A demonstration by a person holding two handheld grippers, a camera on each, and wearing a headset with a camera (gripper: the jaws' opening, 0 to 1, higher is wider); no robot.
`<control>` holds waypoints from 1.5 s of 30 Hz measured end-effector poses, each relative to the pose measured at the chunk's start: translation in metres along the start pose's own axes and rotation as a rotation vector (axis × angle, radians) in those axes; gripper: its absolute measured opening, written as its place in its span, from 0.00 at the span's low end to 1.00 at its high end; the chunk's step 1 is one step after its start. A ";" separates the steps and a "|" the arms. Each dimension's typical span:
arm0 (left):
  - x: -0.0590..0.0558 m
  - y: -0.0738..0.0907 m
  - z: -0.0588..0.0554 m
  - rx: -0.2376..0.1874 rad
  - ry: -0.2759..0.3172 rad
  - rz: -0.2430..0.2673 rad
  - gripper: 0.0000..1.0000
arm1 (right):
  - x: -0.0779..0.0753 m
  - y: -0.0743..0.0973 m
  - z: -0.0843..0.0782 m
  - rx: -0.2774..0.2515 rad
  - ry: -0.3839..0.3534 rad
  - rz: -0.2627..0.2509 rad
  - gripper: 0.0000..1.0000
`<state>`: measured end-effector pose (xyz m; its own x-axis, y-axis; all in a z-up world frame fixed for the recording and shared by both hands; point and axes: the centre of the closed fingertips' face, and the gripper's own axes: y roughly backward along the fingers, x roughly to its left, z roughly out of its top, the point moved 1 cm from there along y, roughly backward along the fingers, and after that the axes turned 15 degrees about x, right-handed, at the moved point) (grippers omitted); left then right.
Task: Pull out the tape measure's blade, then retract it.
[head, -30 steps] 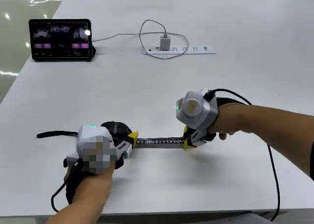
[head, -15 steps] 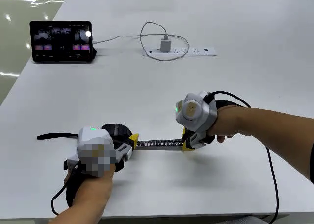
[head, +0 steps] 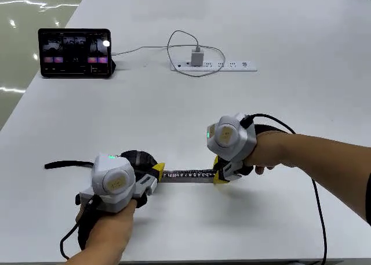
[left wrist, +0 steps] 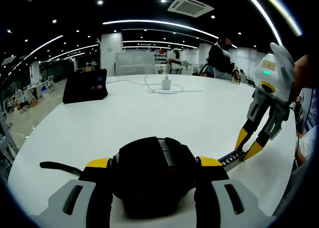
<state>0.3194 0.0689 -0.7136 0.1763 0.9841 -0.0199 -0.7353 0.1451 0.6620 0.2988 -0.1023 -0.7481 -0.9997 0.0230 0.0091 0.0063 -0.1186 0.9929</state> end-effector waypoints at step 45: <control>0.001 0.000 -0.001 0.018 -0.001 -0.038 0.61 | 0.000 -0.003 0.018 -0.029 -0.011 0.000 0.11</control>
<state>0.3187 0.0698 -0.7142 0.2046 0.9778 -0.0446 -0.7159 0.1805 0.6745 0.2996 -0.0838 -0.7492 -0.9994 0.0337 0.0110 0.0059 -0.1473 0.9891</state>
